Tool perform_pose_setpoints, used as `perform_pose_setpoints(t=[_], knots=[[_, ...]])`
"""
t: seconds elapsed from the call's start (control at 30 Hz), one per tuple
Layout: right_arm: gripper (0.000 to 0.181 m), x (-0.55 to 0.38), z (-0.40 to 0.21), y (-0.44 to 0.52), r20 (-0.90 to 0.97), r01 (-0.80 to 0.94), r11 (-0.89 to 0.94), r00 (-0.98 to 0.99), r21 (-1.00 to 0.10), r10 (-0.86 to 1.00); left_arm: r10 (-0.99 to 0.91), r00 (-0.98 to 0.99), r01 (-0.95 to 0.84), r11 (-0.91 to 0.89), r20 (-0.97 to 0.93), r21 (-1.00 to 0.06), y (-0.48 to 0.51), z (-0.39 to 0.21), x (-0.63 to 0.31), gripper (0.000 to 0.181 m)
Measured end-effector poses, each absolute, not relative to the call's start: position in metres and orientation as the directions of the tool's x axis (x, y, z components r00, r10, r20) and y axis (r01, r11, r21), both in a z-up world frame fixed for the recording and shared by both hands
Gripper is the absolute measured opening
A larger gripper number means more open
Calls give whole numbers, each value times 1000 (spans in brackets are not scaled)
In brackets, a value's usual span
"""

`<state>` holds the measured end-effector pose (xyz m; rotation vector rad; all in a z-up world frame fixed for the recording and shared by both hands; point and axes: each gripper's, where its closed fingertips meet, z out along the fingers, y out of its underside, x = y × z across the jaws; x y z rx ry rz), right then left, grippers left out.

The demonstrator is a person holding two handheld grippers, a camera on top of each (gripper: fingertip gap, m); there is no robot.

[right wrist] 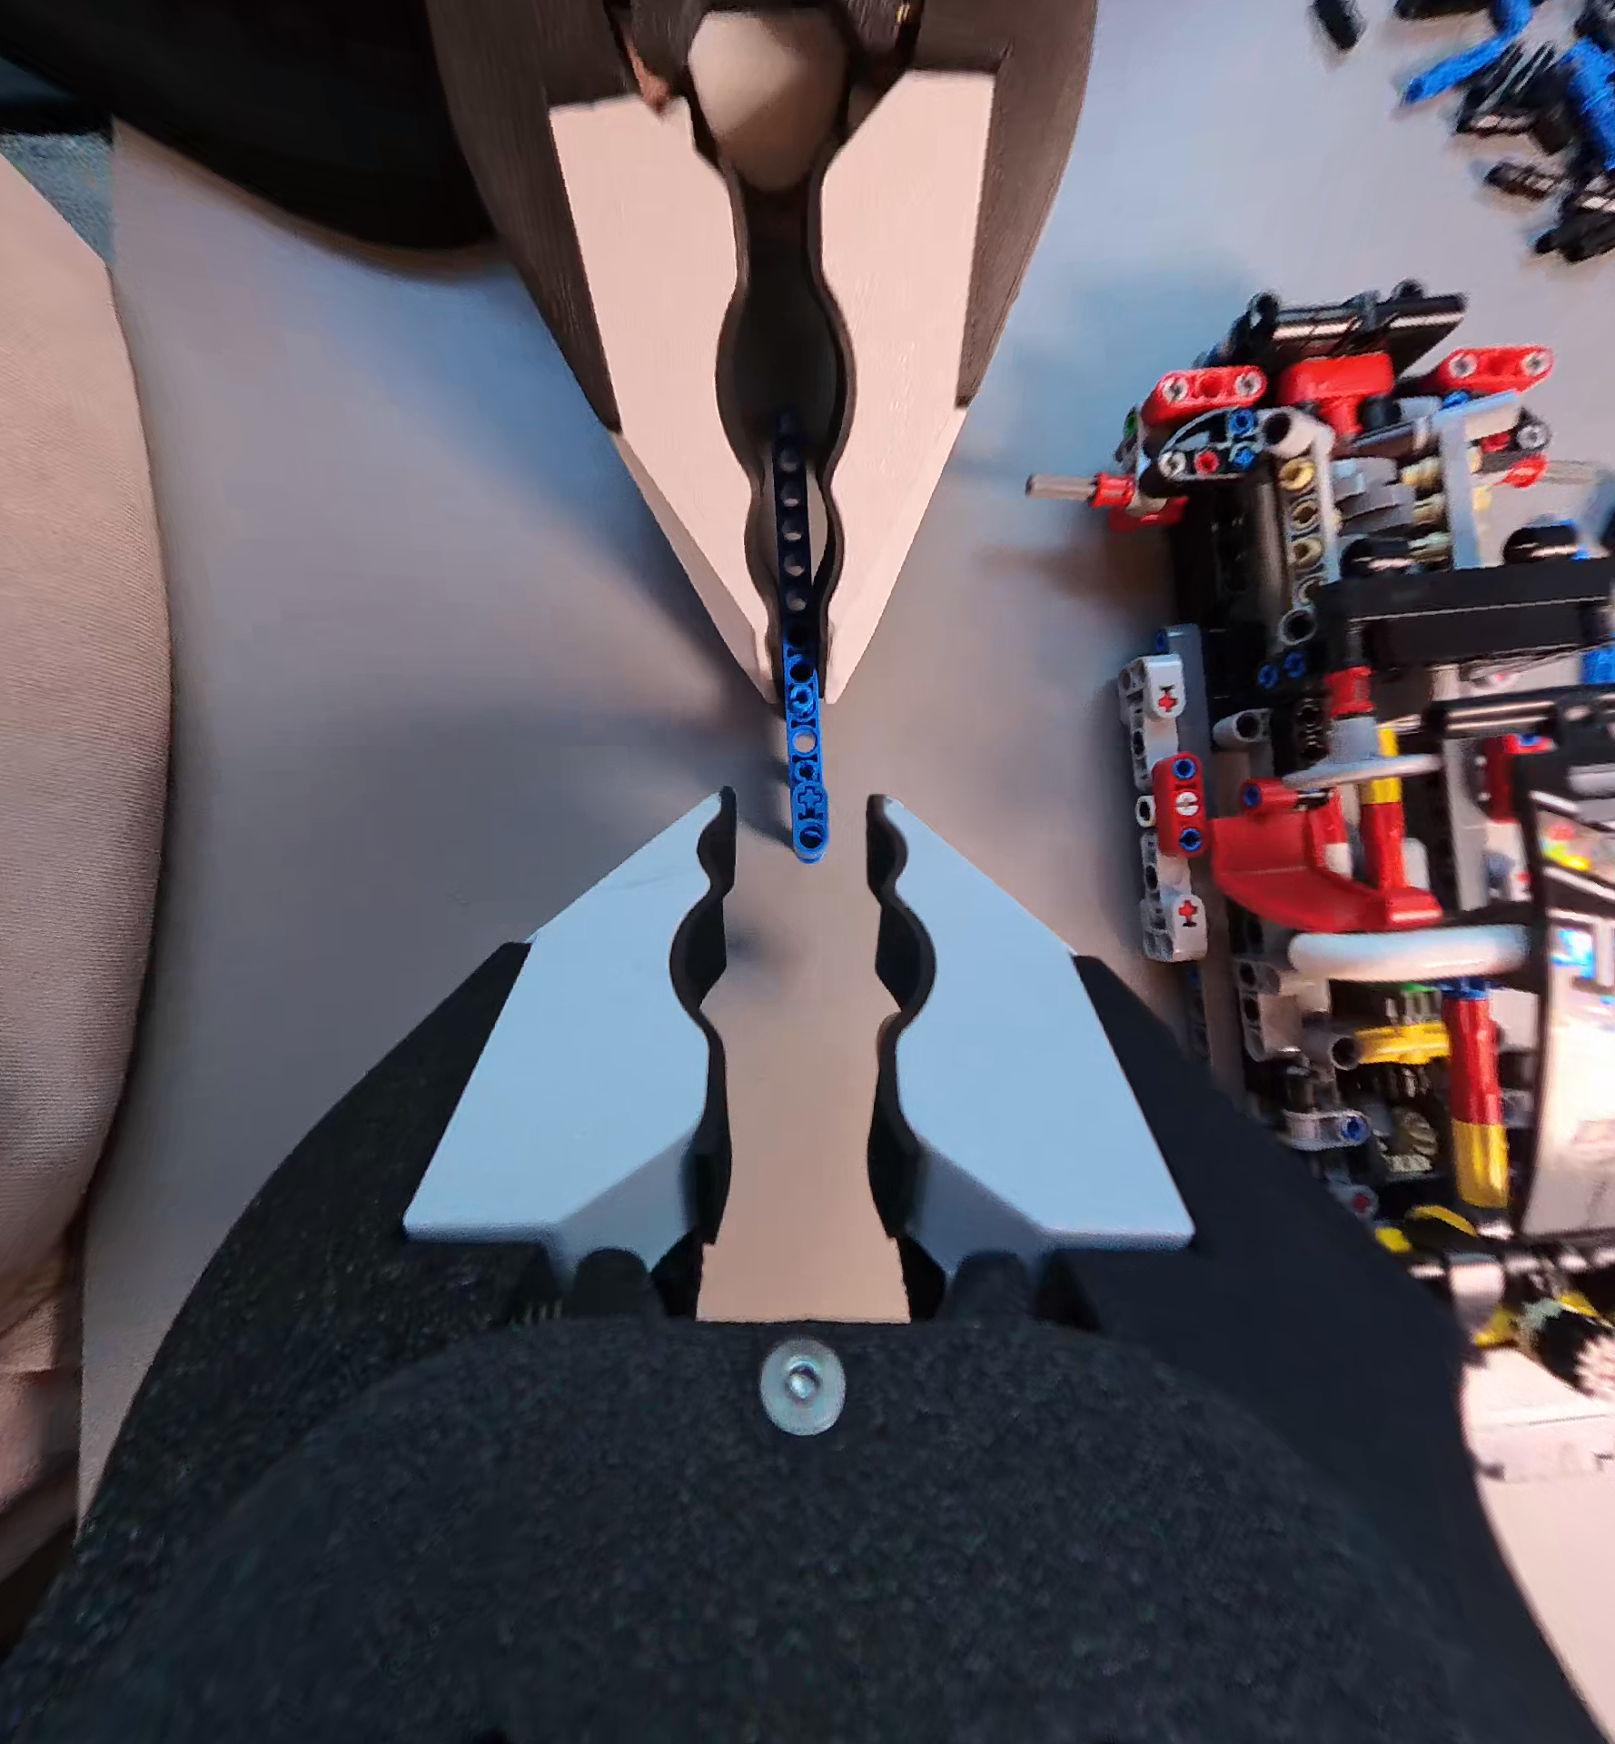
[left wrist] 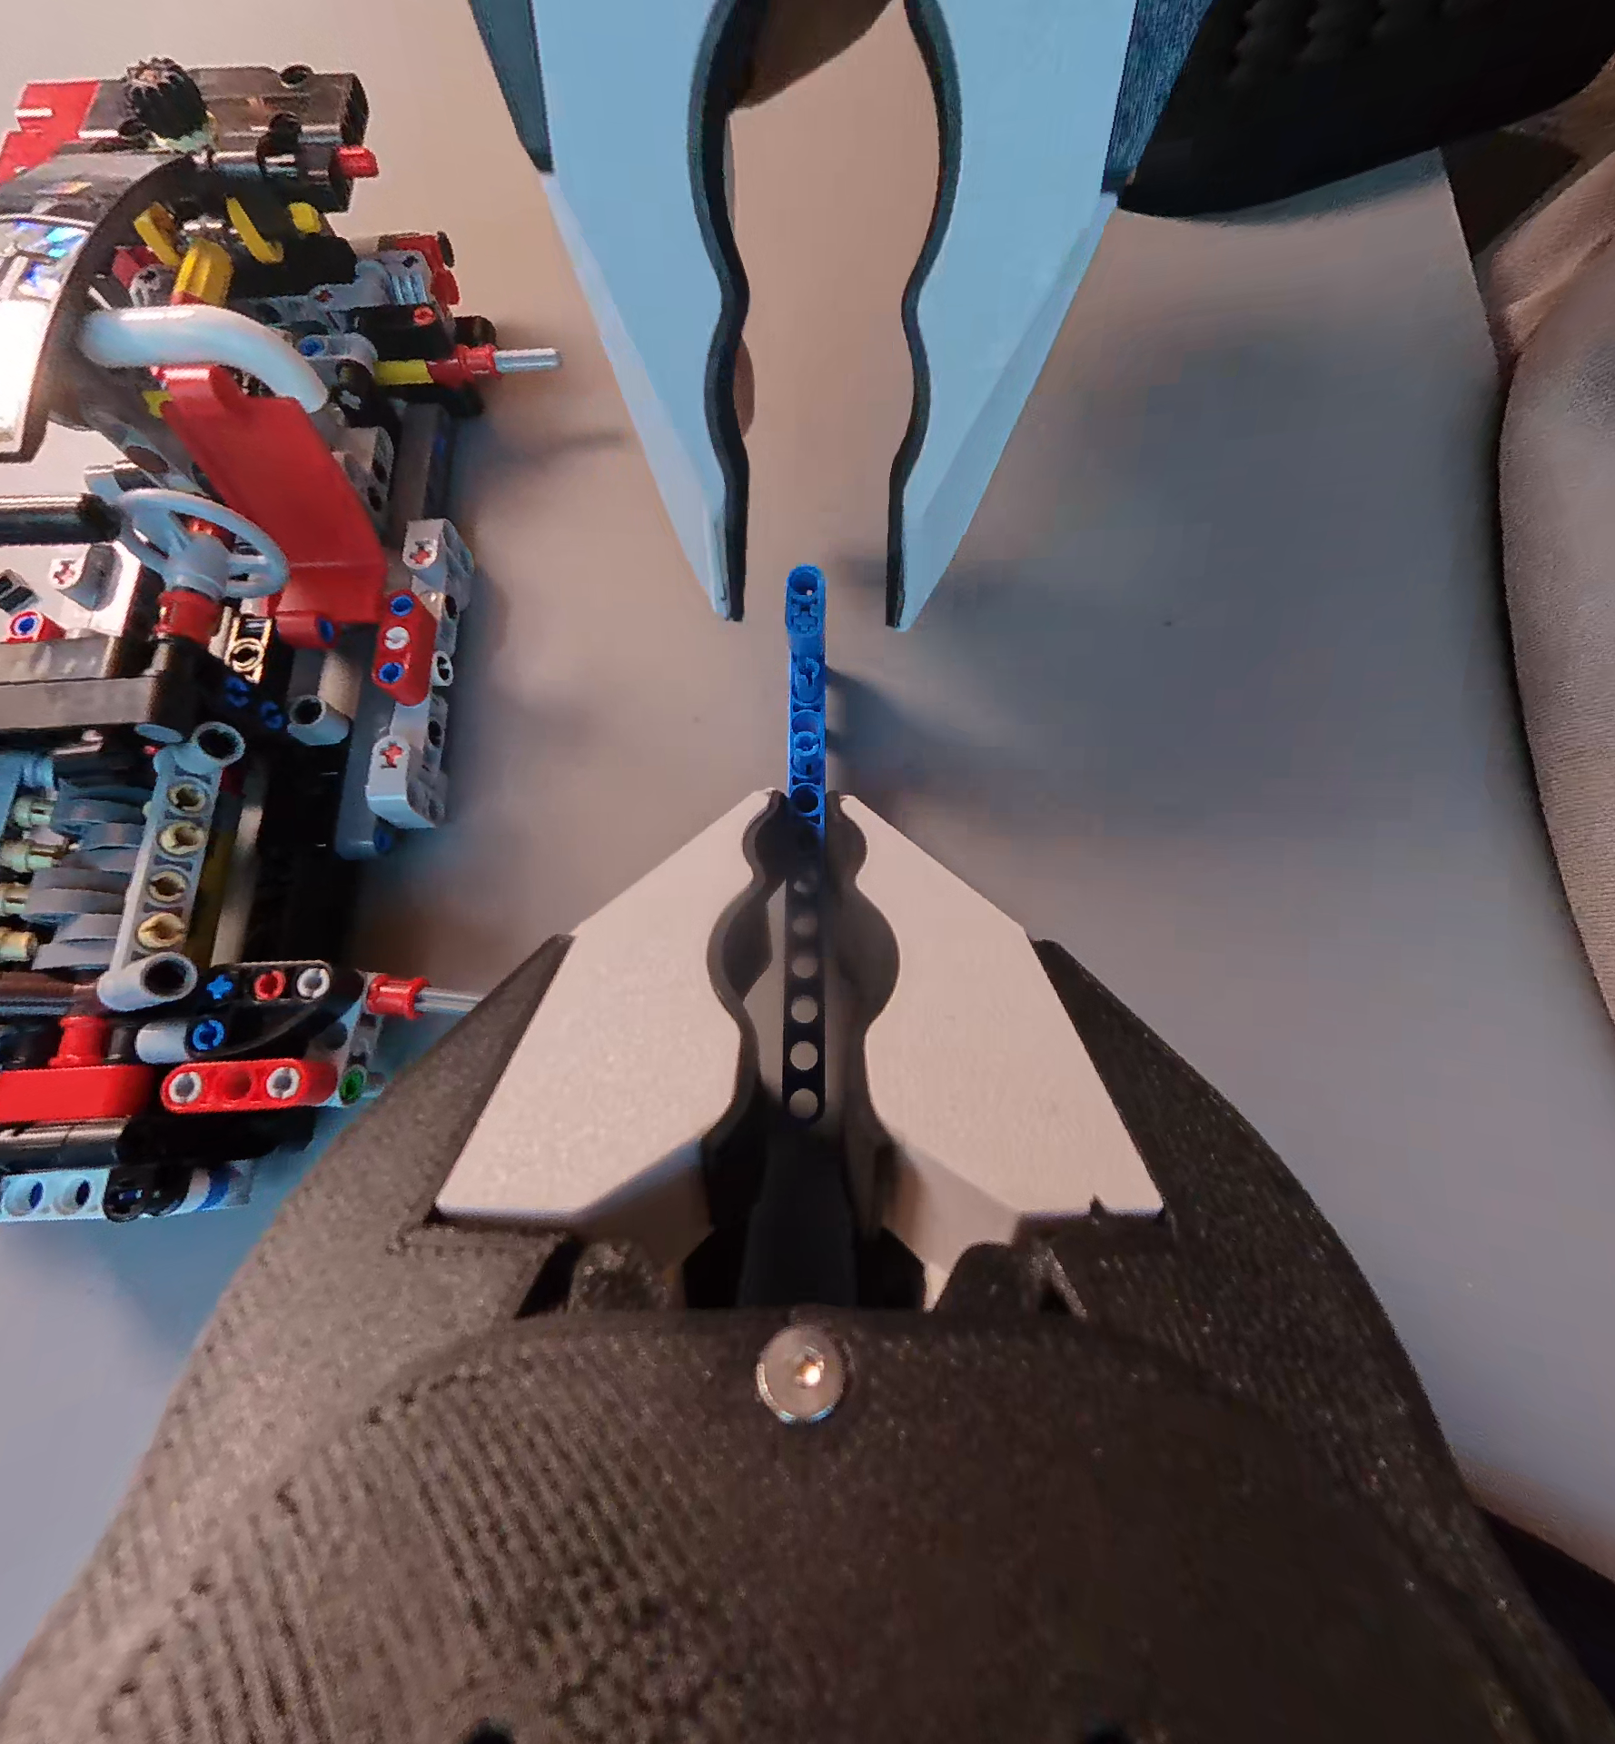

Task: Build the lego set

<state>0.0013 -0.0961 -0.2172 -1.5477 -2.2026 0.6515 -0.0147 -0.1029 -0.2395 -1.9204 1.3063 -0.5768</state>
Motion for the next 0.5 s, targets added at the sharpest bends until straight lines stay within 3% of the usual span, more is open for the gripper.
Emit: perform_pose_setpoints(t=[0.03, 0.3, 0.5], knots=[[26, 1, -214, -94, 48, 773, 300, -331, -559, 943, -923, 383, -595, -217, -36, -774, -103, -240, -15, 6], [7, 8, -218, -93, 77, 822, 436, -440, -367, 895, -923, 382, -598, -210, -45, -774, -103, -239, -14, 6], [5, 11, -223, -91, 58, 840, 481, -483, -251, 874, -924, 380, -601, -204, -51, -773, -103, -239, -14, 6]])
